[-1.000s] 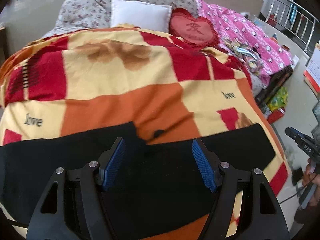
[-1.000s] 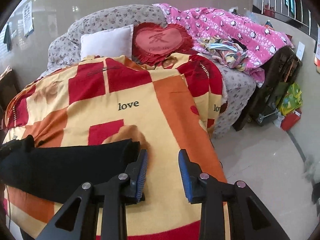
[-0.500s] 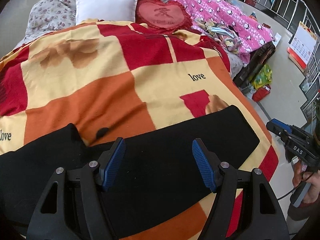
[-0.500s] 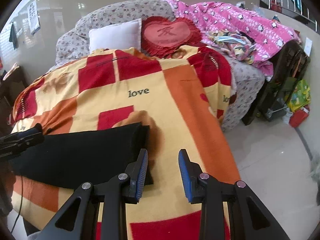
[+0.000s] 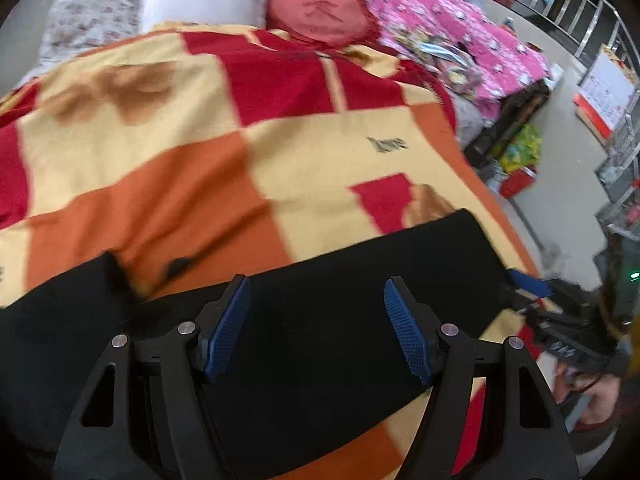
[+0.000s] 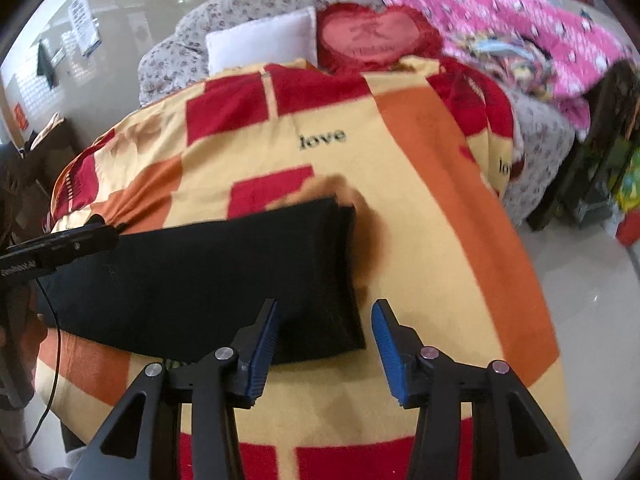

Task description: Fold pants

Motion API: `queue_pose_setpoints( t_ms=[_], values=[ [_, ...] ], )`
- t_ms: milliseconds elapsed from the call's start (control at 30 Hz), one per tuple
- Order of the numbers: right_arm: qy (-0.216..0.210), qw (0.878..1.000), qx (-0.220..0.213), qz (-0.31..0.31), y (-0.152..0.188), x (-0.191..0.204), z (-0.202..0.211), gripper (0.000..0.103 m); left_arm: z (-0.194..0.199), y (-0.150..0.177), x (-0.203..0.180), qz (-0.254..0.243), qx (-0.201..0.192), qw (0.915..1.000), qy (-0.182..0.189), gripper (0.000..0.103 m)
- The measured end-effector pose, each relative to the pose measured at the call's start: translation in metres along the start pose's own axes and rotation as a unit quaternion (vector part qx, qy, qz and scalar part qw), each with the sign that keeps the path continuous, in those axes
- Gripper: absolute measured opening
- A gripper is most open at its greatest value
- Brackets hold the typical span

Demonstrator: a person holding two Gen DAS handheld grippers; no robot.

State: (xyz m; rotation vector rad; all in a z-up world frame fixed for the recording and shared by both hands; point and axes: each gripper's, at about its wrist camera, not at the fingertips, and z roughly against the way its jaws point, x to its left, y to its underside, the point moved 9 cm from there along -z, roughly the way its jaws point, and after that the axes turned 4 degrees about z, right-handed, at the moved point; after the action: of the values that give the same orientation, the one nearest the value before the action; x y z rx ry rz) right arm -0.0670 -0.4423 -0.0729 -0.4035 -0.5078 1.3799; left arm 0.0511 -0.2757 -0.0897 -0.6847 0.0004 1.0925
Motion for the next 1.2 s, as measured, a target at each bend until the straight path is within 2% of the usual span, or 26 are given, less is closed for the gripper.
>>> queue_pose_setpoints(
  t_ms=[167,367,567,700,867,933,1000,1067,1133,1167,1200],
  values=[
    [-0.042,0.998,-0.005,-0.038,0.007,-0.007,-0.006,0.046,-0.028,-0.014,-0.043,-0.032,0.031,0.9982,0.041,0.070],
    [-0.059,0.997,-0.022,-0.043,0.009,-0.009,-0.005,0.047,-0.068,-0.027,-0.095,-0.062,0.077,0.9922,0.076,0.073],
    [-0.081,0.995,-0.029,-0.057,0.012,-0.016,0.001,0.050,-0.096,-0.030,-0.132,-0.102,0.101,0.9865,0.078,0.073],
    [-0.093,0.994,-0.033,-0.054,0.012,-0.013,0.002,0.051,-0.109,-0.029,-0.141,-0.114,0.115,0.9841,0.072,0.073],
    [-0.117,0.991,-0.046,-0.052,0.013,-0.001,0.000,0.051,-0.113,-0.020,-0.151,-0.173,0.118,0.9761,0.059,0.073],
    [-0.117,0.990,-0.055,-0.054,0.012,0.000,-0.001,0.051,-0.113,-0.019,-0.155,-0.186,0.114,0.9739,0.062,0.063],
    [-0.127,0.988,-0.057,-0.060,0.011,0.001,-0.003,0.048,-0.112,-0.018,-0.154,-0.201,0.108,0.9716,0.063,0.043],
    [-0.130,0.988,-0.056,-0.061,0.008,0.002,-0.006,0.036,-0.112,-0.020,-0.150,-0.198,0.104,0.9723,0.069,0.031],
    [-0.134,0.987,-0.057,-0.061,0.005,0.006,-0.011,0.021,-0.113,-0.024,-0.145,-0.173,0.110,0.9745,0.092,0.022],
    [-0.132,0.988,-0.060,-0.060,0.003,0.008,-0.011,0.017,-0.108,-0.028,-0.142,-0.162,0.108,0.9753,0.105,0.015],
    [-0.130,0.988,-0.064,-0.056,0.001,0.012,-0.009,0.016,-0.103,-0.030,-0.141,-0.160,0.104,0.9755,0.110,0.013]
  ],
)
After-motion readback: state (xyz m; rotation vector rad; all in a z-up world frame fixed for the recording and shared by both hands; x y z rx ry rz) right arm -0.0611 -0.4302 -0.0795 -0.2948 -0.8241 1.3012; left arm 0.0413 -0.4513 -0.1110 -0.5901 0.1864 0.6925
